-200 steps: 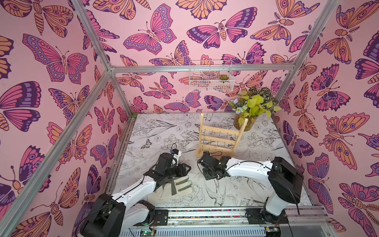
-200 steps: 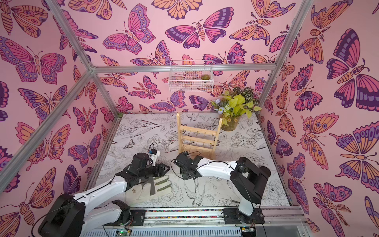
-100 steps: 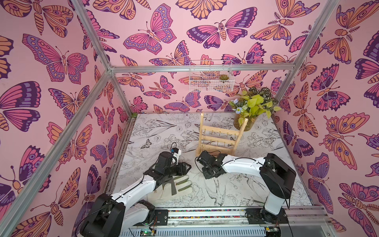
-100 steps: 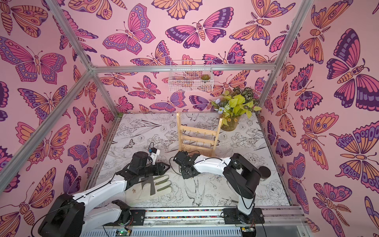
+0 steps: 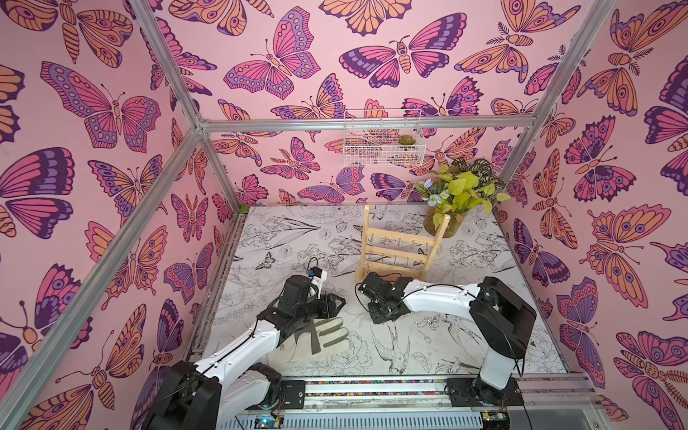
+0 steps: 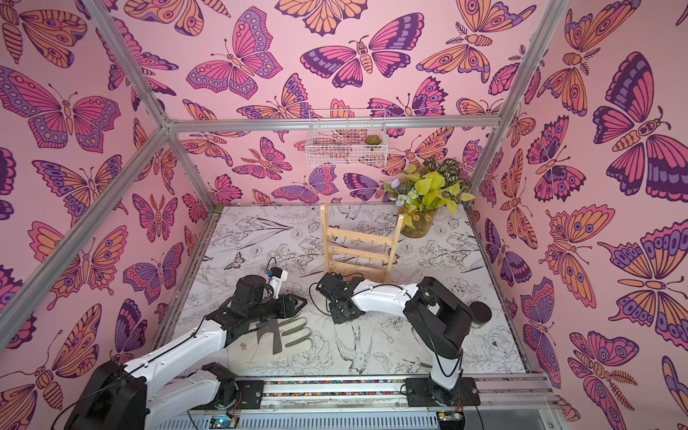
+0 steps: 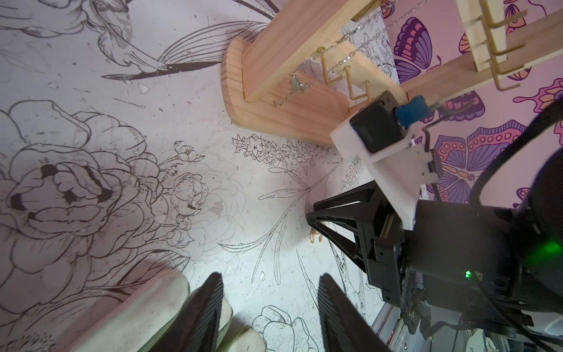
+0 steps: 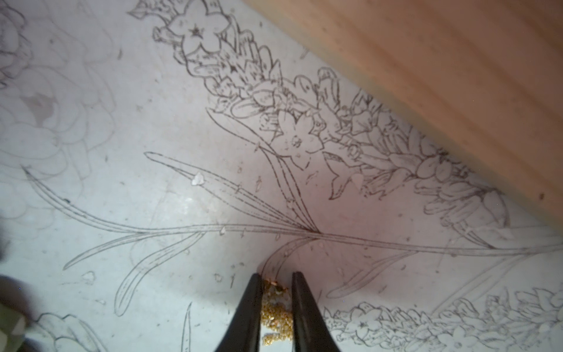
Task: Hang the necklace on the jewelry display stand
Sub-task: Pick up the necklace from the center of the board.
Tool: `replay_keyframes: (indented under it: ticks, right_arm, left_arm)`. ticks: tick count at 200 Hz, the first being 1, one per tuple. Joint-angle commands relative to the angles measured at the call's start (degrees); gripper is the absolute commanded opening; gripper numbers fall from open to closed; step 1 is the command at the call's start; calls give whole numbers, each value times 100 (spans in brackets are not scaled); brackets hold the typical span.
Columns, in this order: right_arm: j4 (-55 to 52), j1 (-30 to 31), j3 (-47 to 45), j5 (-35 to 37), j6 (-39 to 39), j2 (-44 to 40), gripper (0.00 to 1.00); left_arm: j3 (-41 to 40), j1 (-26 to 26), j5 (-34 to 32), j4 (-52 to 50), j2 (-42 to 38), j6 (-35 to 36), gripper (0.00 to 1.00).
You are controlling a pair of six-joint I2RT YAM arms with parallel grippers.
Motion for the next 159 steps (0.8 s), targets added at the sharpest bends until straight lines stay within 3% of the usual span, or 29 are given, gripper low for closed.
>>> replay_keyframes:
  ticks: [1, 41, 159]
  right_arm:
    - [-283, -18, -111, -114, 26, 188, 14]
    - [-260, 22, -162, -157, 115, 146, 5]
    - [-464, 78, 279, 47, 62, -410, 0]
  left_arm:
    - [69, 43, 51, -132, -65, 125, 53]
    - [64, 50, 35, -167, -109, 140, 53]
    - [97, 51, 58, -176, -92, 77, 53]
